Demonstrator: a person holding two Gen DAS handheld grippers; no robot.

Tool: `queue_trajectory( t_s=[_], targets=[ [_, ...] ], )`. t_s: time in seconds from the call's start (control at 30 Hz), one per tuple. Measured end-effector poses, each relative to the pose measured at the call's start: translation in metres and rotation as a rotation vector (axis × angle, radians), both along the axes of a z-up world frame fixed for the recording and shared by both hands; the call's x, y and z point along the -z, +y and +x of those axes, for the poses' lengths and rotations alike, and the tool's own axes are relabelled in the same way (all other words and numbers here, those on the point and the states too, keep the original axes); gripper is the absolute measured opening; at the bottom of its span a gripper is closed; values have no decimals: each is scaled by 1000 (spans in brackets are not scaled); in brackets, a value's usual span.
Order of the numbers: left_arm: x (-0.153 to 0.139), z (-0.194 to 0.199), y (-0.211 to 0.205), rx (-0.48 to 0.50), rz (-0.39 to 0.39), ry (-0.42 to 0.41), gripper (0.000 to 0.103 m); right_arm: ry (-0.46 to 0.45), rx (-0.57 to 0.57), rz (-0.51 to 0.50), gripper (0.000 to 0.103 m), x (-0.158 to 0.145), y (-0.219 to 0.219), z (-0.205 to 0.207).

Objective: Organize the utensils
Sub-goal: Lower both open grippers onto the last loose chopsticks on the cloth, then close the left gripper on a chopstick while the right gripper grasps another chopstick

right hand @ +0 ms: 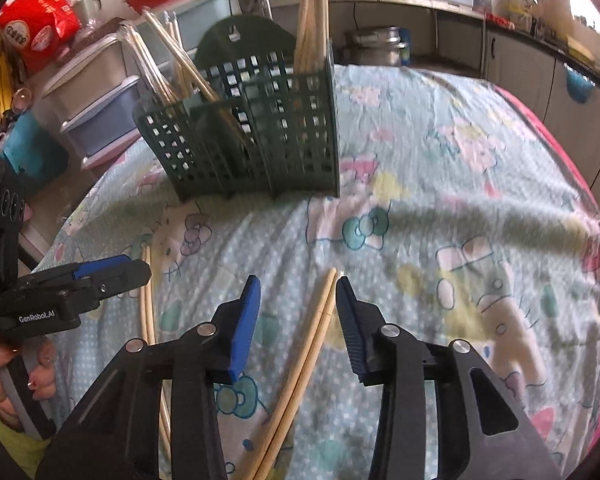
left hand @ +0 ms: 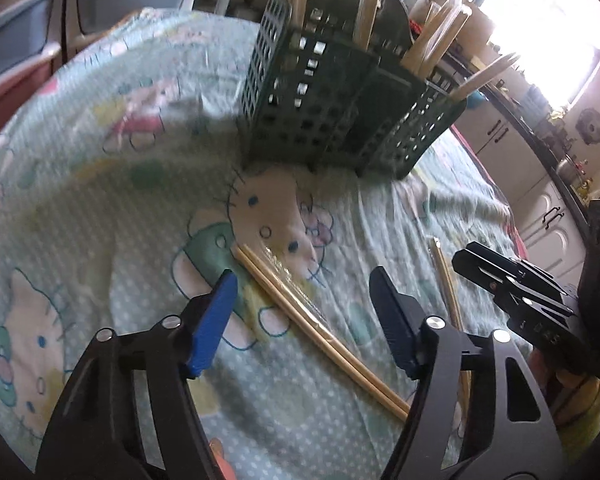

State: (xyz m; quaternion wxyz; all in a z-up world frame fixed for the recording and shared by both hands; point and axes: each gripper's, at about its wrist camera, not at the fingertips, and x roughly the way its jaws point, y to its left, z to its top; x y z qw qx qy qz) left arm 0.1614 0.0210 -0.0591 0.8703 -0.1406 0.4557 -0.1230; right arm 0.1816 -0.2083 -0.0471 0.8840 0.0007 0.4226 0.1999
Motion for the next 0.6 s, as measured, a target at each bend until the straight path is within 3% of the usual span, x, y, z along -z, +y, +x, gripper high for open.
queue_trajectory(
  t_s=[0.47,0.6],
  targets=[
    [12,37,7,-17,-41,67,59,112,21,-23,37,19,0,33],
    [12,41,8,-38,-8,51,43,129,24,-11,36,26,-1,40]
  ],
)
